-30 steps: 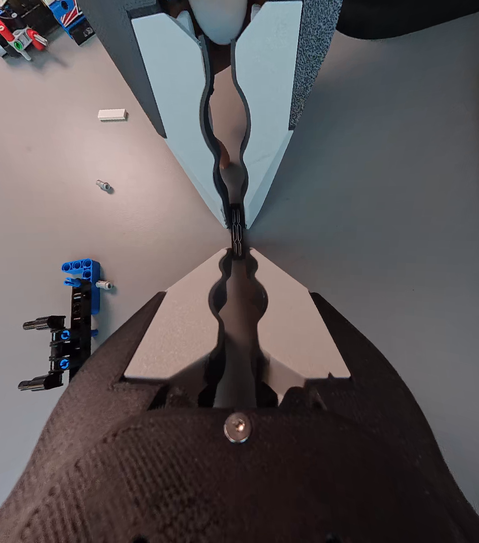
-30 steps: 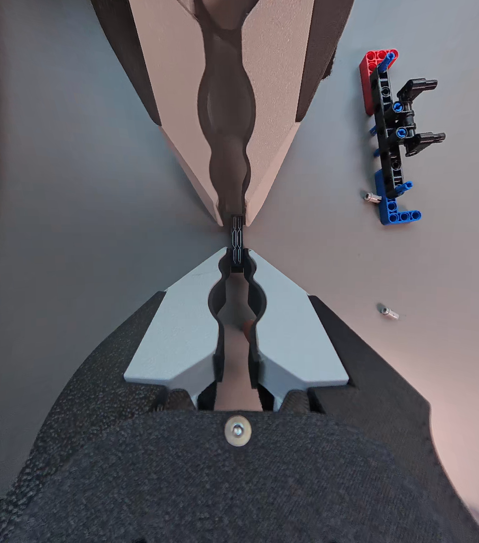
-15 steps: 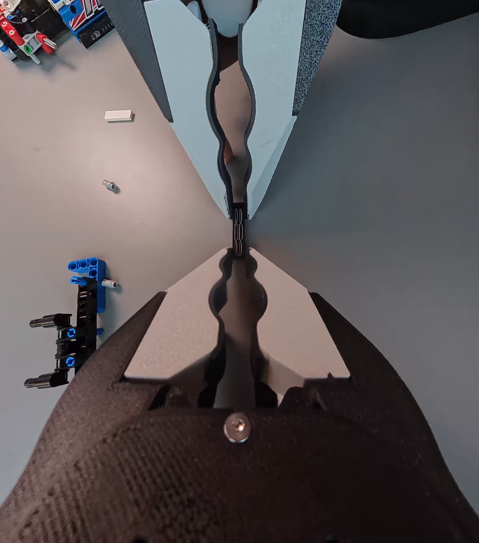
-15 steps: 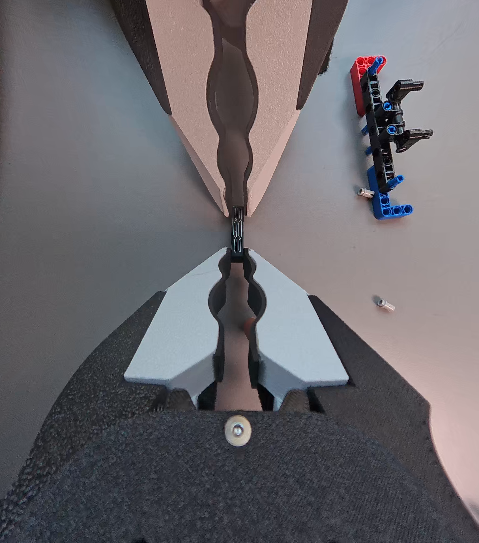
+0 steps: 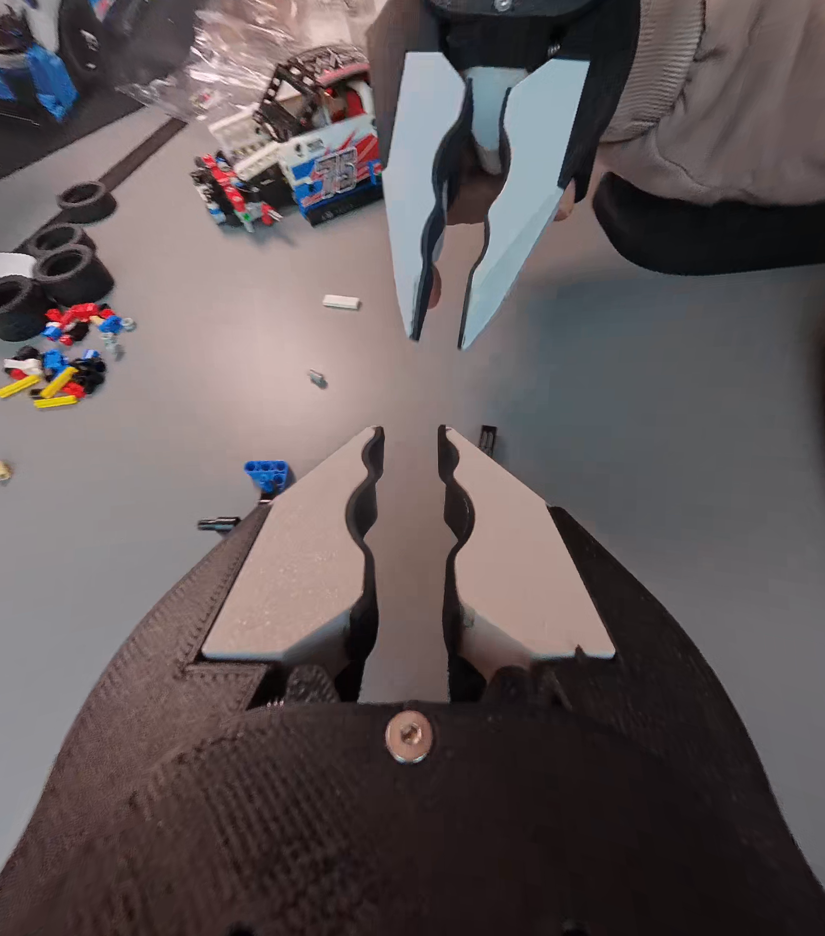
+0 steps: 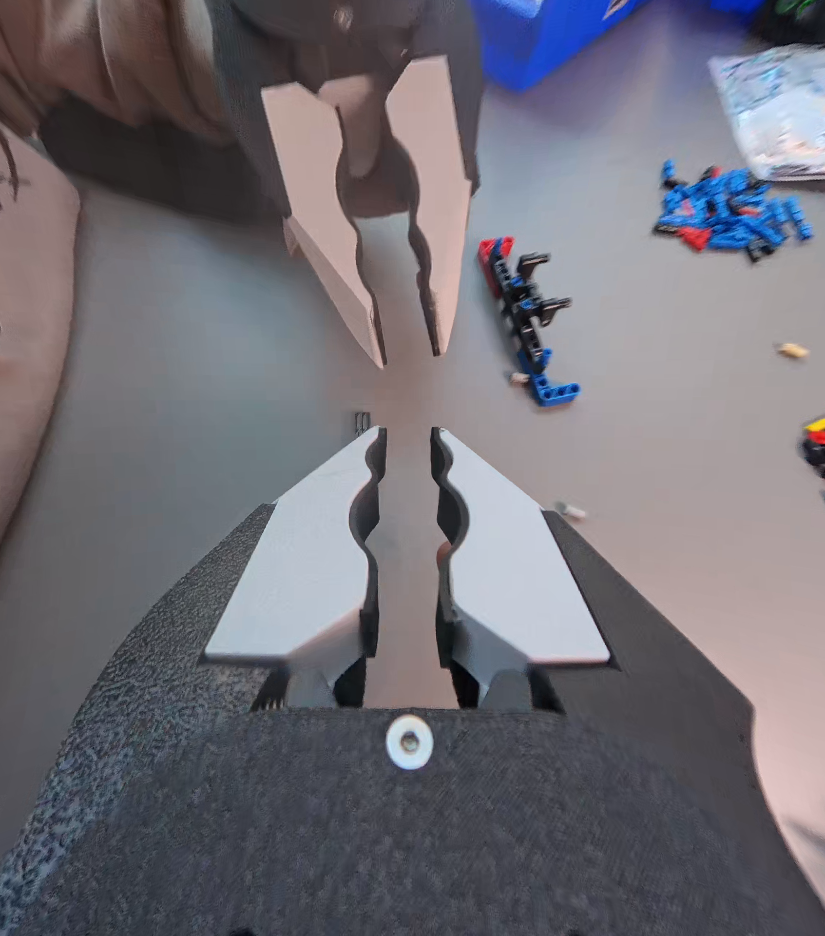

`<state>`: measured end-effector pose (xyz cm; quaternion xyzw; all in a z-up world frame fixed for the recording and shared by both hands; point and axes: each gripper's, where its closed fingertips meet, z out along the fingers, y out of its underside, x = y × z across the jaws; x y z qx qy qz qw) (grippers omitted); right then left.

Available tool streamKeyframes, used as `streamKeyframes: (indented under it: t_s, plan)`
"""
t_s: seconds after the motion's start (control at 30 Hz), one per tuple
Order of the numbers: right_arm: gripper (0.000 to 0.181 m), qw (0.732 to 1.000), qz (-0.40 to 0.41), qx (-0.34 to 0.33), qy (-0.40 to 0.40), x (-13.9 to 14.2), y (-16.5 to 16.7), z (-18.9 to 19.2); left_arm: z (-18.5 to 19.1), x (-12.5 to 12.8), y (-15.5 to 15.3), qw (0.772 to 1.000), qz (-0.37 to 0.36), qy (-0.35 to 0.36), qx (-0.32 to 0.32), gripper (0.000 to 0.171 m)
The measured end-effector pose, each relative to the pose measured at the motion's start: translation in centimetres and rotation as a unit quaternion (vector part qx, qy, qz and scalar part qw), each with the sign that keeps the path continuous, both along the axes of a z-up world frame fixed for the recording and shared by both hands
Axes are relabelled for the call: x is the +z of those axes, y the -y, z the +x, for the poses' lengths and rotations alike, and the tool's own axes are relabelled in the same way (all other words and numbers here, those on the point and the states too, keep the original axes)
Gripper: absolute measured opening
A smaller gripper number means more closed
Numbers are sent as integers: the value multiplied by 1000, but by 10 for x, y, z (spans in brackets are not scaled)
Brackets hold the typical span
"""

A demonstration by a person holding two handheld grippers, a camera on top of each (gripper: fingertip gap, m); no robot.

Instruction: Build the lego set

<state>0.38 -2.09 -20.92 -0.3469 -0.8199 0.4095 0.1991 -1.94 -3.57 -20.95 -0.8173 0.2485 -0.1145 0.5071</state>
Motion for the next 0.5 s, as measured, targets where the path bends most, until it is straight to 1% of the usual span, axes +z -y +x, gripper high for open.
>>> streamKeyframes:
  t_s: [0.07, 0.13, 0.23, 0.3, 0.37, 0.43, 0.5]
  plan:
    - [15, 997, -46, -43, -48, 24, -21, -8, -18, 4, -4, 999, 19, -6, 32, 20]
    - [14, 988, -72, -105, -85, 39, -53, -15, -36, 4, -8, 998, 27, -16, 63, 18]
    - [13, 969, -71, -208, -114, 39, -109, -20, -55, 2, -11, 994, 28, -22, 100, 17]
    - [13, 956, -81, -257, -116, 31, -135, -20, -63, 3, -12, 992, 34, -23, 116, 17]
    - [13, 947, -103, -282, -110, 25, -148, -20, -67, 5, -13, 991, 41, -21, 125, 18]
    - [13, 944, -119, -289, -105, 22, -151, -21, -69, 8, -14, 990, 49, -16, 129, 18]
    - [13, 945, -113, -290, -103, 18, -151, -22, -71, 11, -14, 989, 58, -20, 133, 19]
